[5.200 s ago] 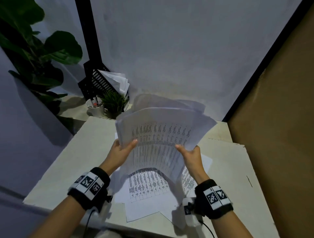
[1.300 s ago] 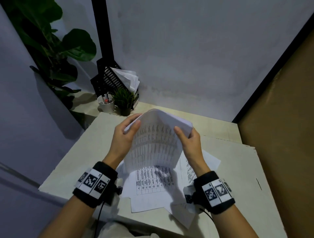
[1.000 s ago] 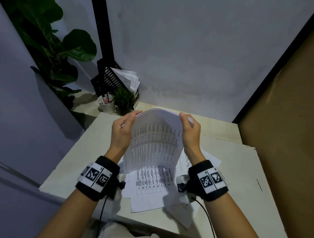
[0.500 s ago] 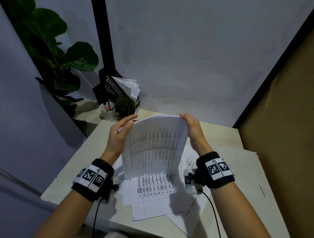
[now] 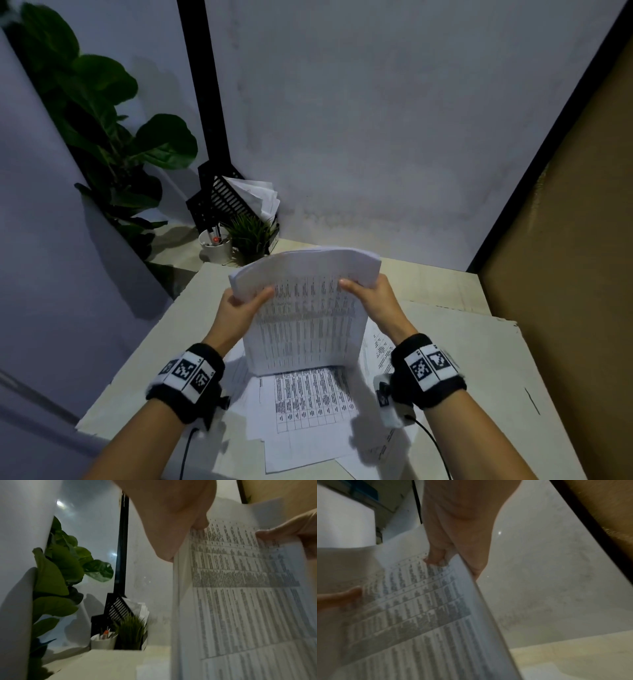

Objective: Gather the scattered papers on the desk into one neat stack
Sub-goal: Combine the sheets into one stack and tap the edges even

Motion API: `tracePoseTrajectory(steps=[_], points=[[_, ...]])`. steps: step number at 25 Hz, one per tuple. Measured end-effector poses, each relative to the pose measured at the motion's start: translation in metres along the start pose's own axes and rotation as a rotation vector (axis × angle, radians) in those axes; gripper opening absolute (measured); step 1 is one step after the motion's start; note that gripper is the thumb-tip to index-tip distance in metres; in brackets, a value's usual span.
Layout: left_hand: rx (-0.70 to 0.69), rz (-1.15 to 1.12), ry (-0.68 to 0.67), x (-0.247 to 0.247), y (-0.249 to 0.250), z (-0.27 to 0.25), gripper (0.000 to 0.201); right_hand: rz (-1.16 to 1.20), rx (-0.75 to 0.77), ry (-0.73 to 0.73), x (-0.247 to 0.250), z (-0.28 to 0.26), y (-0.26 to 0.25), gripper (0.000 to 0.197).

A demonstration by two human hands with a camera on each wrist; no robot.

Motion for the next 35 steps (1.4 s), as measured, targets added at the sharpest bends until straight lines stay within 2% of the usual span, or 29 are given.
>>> tracePoseTrajectory(steps=[2, 4, 6, 7, 8, 10, 11, 12, 13, 16, 19, 21, 22, 23, 24, 26, 27, 29, 30, 32, 33, 35], points=[[-0.085, -0.017, 0.021, 0.004, 0.017, 0.003, 0.023, 0.089, 0.062, 0.054, 0.008, -0.002, -0.011, 0.022], [-0.171, -0.086, -0.081, 0.005, 0.031, 0.002, 0.022, 0.151, 0.104, 0.031, 0.015, -0.004, -0.015, 0.026], [-0.173, -0.049, -0.187, 0.000, 0.030, -0.002, 0.039, 0.120, 0.069, -0.032, 0.014, -0.006, -0.006, 0.031], [-0.135, -0.010, -0.196, 0.000, 0.019, -0.003, 0.045, 0.082, 0.032, -0.052, 0.011, -0.007, 0.002, 0.031], [-0.083, 0.006, -0.172, 0.001, 0.008, -0.002, 0.056, 0.057, -0.002, -0.058, 0.008, -0.006, 0.009, 0.030], [0.047, 0.012, -0.078, 0.006, -0.005, -0.002, 0.097, 0.047, -0.018, -0.025, 0.004, -0.007, 0.012, 0.028], [0.065, -0.005, -0.033, 0.010, -0.006, 0.000, 0.110, 0.051, 0.005, -0.002, 0.005, -0.007, 0.006, 0.027], [0.054, -0.023, -0.001, 0.014, -0.006, 0.002, 0.112, 0.059, 0.034, 0.011, 0.006, -0.006, -0.001, 0.025], [0.029, -0.036, 0.002, 0.017, -0.003, 0.005, 0.106, 0.074, 0.054, 0.011, 0.008, -0.005, -0.006, 0.024], [-0.051, -0.009, -0.100, 0.012, 0.006, -0.002, 0.055, 0.075, 0.012, -0.036, 0.008, -0.007, 0.003, 0.027], [0.067, -0.017, -0.122, 0.006, -0.027, -0.020, 0.057, -0.079, -0.167, -0.109, -0.004, -0.015, 0.051, 0.028], [0.167, -0.018, -0.072, 0.004, -0.050, -0.031, 0.029, -0.129, -0.209, -0.091, -0.009, -0.021, 0.071, 0.021], [0.206, -0.007, -0.059, 0.005, -0.056, -0.034, 0.022, -0.124, -0.200, -0.064, -0.009, -0.021, 0.069, 0.018], [0.209, -0.011, -0.072, 0.005, -0.058, -0.033, 0.024, -0.122, -0.172, -0.039, -0.007, -0.019, 0.059, 0.018], [0.193, -0.022, -0.110, 0.006, -0.058, -0.032, 0.035, -0.117, -0.140, -0.027, -0.005, -0.017, 0.046, 0.021], [0.190, -0.041, -0.179, 0.007, -0.061, -0.029, 0.068, -0.065, -0.059, -0.046, -0.002, -0.010, 0.017, 0.020], [0.198, -0.039, -0.201, 0.008, -0.062, -0.028, 0.076, -0.018, -0.024, -0.055, -0.001, -0.008, 0.004, 0.018], [0.195, 0.002, -0.210, 0.009, -0.066, -0.026, 0.072, 0.070, 0.021, -0.038, 0.001, -0.003, -0.010, 0.016], [0.175, 0.033, -0.201, 0.009, -0.066, -0.027, 0.060, 0.086, 0.017, -0.022, 0.003, 0.000, -0.008, 0.017], [0.150, 0.127, -0.135, 0.014, -0.065, -0.030, 0.024, 0.025, -0.074, 0.028, 0.009, 0.008, 0.018, 0.018], [0.160, 0.165, -0.096, 0.019, -0.069, -0.034, 0.012, -0.060, -0.173, 0.068, 0.020, 0.012, 0.048, 0.025], [0.204, 0.205, -0.049, 0.039, -0.084, -0.047, 0.019, -0.238, -0.539, 0.178, 0.055, 0.004, 0.130, 0.055]])
Point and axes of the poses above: each hand's wrist, its own z-axis towards the middle knuckle, its own x-axis out of the back of the hand, y = z × x, the point moved 6 cm from there along z, towards the middle knuckle, and after that the axes turned 11 degrees about -x, right-handed, at the moved point
